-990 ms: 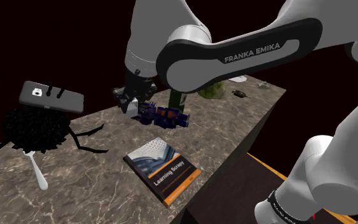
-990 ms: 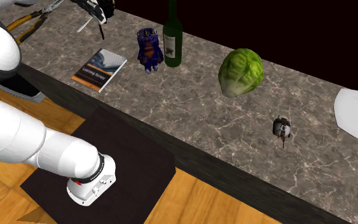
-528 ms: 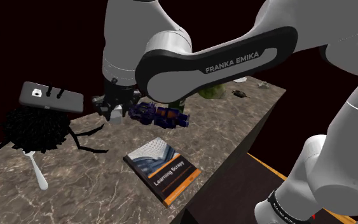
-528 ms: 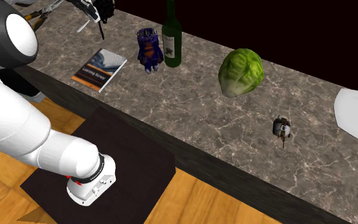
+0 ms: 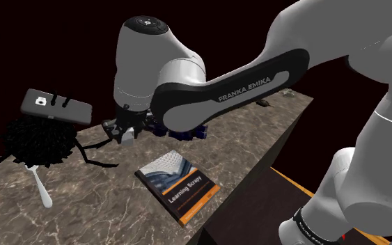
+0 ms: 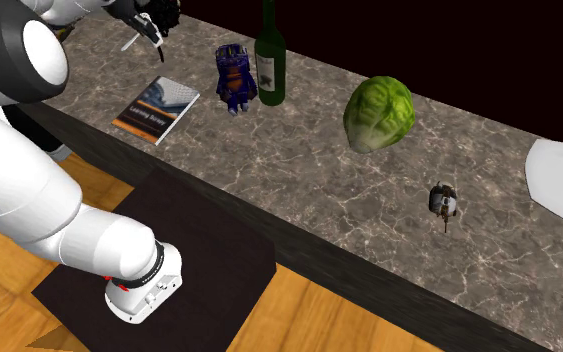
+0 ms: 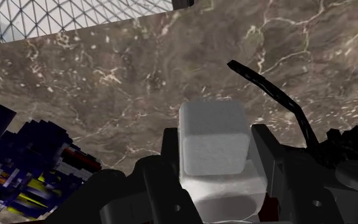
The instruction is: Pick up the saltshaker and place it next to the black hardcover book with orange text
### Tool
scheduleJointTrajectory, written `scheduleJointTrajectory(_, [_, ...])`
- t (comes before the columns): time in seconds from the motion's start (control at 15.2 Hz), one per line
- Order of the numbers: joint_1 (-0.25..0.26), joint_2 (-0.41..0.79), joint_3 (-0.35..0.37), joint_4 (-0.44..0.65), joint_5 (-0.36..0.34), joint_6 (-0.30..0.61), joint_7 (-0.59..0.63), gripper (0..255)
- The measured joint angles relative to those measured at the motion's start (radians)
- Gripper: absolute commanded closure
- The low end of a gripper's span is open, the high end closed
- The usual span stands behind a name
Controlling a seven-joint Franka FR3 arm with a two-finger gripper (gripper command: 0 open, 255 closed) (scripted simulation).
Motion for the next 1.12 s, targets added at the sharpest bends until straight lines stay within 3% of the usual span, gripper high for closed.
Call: scheduleJointTrajectory(1.12, [0.021, 0.113, -0.037, -0.091, -0.138, 0.179, 0.128, 255])
